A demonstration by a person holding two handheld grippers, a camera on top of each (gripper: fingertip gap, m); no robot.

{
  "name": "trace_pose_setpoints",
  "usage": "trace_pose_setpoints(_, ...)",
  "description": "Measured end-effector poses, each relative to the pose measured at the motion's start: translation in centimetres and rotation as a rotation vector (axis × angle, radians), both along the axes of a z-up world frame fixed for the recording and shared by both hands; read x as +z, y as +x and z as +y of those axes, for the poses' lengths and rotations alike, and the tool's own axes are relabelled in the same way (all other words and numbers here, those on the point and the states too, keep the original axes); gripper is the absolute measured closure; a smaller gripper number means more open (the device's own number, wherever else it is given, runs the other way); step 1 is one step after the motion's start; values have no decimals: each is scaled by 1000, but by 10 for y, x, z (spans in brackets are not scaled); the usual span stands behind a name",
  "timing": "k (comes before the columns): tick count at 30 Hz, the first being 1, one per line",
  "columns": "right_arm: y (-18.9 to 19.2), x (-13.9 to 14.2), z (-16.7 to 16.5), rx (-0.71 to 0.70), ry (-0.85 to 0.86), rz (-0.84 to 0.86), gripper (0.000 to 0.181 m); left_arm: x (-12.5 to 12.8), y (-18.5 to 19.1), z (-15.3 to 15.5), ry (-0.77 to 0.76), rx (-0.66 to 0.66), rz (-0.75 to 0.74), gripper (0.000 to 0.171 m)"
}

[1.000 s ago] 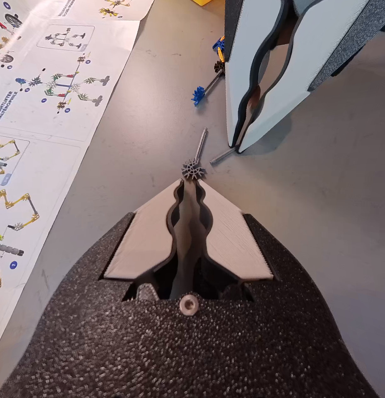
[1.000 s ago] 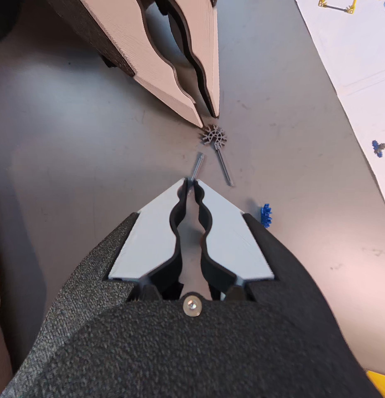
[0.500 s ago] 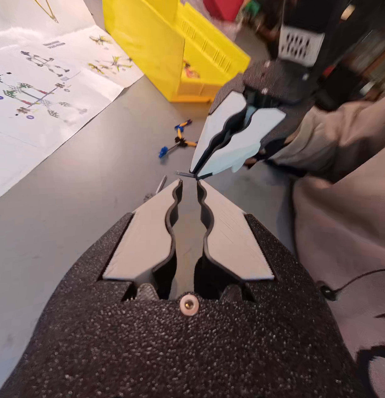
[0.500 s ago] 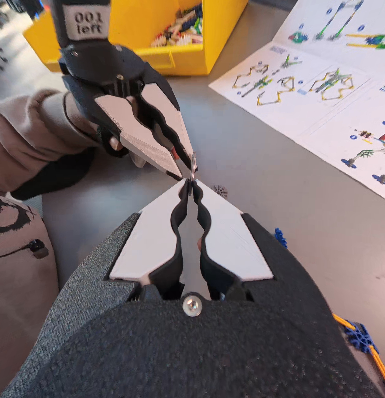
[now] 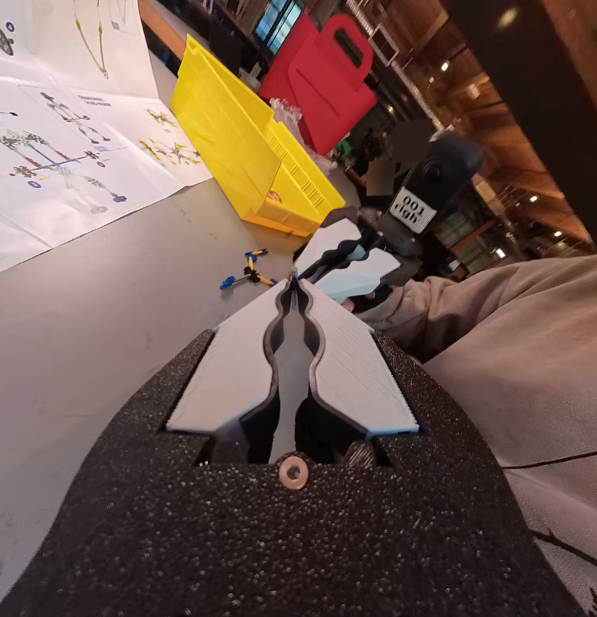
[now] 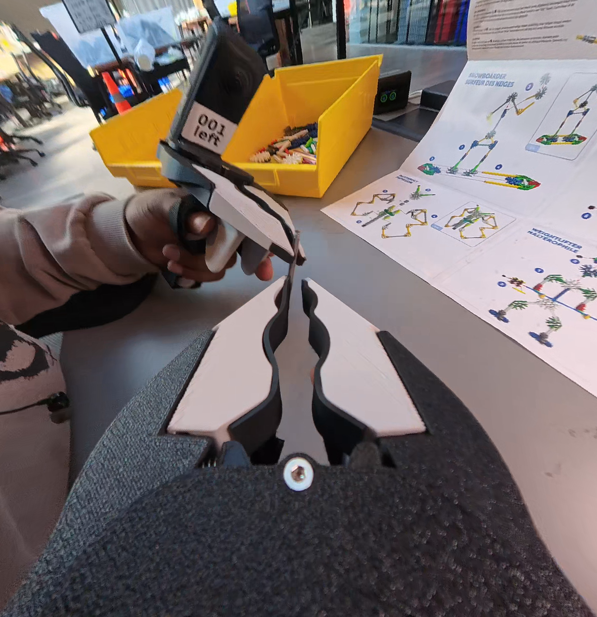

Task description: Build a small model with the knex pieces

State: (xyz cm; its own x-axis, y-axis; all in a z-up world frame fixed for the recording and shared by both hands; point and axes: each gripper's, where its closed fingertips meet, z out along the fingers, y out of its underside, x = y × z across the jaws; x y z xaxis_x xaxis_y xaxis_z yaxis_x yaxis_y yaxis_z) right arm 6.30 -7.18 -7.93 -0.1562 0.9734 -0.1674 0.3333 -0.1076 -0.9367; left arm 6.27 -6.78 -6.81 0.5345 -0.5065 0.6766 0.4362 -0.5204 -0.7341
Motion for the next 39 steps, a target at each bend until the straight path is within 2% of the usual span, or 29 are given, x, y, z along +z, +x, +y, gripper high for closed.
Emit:
trace_pose_setpoints(2,7,-17,5,96,104,-126,169,-15,-2,-4,-64,-45,141,169)
trace_pose_setpoints(5,21,-62,25,207,266,-402,161,-50,-8,-12,-194,-99,420,169)
trace_pose_setpoints(7,20,-77,31,237,315,-482,161,-68,-9,-16,-261,-125,530,169)
trace_pose_setpoints(10,19,-91,27,286,291,-593,158,-80,-5,-19,-314,-154,565,169)
trace_pose_setpoints(14,23,-90,23,290,181,-654,158,-83,-4,-20,-330,-155,580,169)
trace_pose_setpoints(18,37,-89,1,335,147,-628,158,-86,-3,-23,-346,-168,590,169)
trace_pose_setpoints(24,41,-79,-34,404,115,-504,158,-87,-4,-24,-388,-216,650,169)
trace_pose_setpoints(30,34,-58,-11,330,49,-395,159,-91,-6,-20,-483,-314,807,169)
trace_pose_setpoints(36,40,-57,2,299,71,-364,159,-103,-8,-15,-592,-399,984,169)
trace_pose_setpoints(39,43,-56,7,291,83,-360,159,-104,-8,-14,-620,-409,1007,169)
